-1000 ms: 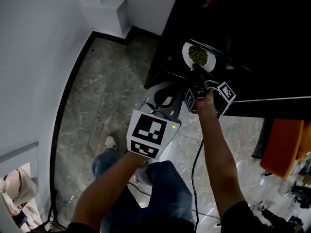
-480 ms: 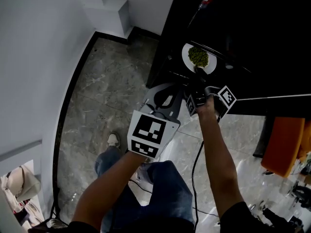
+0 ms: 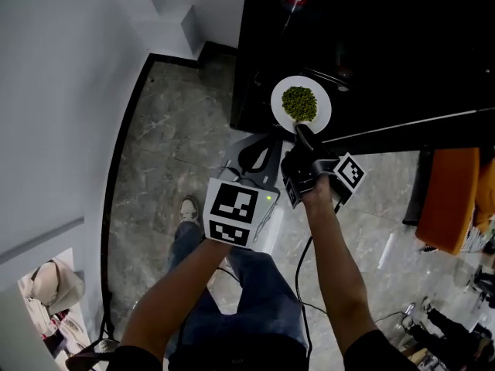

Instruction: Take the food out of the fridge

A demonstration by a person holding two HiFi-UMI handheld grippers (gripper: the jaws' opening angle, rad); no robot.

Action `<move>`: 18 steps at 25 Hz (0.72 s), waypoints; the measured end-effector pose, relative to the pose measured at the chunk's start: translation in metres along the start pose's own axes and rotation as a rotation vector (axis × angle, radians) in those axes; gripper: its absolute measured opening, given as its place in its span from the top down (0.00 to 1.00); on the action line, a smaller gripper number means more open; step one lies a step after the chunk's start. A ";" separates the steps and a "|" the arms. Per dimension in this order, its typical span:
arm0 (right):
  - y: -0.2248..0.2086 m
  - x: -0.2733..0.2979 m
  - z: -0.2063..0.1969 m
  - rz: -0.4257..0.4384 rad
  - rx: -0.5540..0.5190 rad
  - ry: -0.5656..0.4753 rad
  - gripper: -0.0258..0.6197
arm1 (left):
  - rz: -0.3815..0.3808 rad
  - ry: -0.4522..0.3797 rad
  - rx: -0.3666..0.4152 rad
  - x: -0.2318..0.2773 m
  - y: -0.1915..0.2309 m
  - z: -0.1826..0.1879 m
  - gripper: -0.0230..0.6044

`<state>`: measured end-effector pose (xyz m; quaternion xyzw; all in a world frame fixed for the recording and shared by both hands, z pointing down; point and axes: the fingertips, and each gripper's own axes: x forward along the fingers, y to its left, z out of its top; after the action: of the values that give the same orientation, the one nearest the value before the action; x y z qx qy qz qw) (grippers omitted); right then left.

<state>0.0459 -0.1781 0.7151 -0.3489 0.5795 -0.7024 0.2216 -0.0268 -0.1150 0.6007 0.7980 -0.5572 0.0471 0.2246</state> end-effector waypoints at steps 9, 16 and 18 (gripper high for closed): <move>0.098 -0.083 -0.035 0.043 -0.002 -0.017 0.94 | -0.007 0.020 0.020 -0.038 -0.048 0.059 0.96; 0.187 -0.130 -0.055 0.088 -0.022 -0.028 0.94 | -0.016 0.008 0.022 -0.074 -0.084 0.110 0.96; 0.209 -0.146 -0.059 0.104 -0.022 -0.037 0.94 | -0.023 0.000 0.031 -0.088 -0.097 0.124 0.96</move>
<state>0.0782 -0.0829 0.4736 -0.3337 0.6002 -0.6770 0.2648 0.0067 -0.0629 0.4315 0.8078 -0.5472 0.0530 0.2129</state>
